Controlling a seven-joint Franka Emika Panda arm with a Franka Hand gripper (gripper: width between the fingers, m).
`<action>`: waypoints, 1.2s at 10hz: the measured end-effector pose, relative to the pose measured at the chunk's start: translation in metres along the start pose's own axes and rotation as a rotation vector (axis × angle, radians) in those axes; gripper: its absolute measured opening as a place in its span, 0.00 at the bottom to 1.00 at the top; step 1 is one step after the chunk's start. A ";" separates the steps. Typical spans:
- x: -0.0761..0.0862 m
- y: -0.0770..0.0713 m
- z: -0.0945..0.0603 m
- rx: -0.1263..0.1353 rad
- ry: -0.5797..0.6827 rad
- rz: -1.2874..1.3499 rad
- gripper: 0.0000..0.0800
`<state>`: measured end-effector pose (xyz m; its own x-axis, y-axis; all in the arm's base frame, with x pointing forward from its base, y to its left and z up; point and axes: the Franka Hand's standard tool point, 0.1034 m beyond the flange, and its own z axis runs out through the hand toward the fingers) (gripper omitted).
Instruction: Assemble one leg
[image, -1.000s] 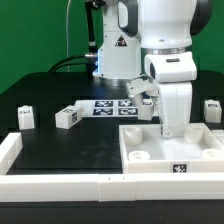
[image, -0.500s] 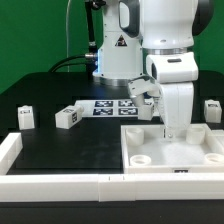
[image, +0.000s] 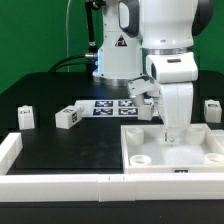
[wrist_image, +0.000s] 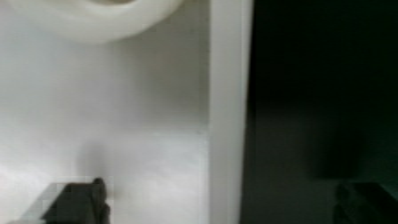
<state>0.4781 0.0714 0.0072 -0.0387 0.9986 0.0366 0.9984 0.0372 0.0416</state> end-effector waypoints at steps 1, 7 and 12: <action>0.000 0.000 0.000 0.000 0.000 0.000 0.81; 0.006 -0.010 -0.042 -0.064 -0.003 0.131 0.81; 0.010 -0.016 -0.044 -0.068 0.011 0.370 0.81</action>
Offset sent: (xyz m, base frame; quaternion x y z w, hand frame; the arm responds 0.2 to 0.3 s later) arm -0.0012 -0.0066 0.0253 -0.0210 -0.0108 0.0358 0.9991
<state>0.4600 0.0790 0.0505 0.3233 0.9436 0.0719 0.9401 -0.3289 0.0894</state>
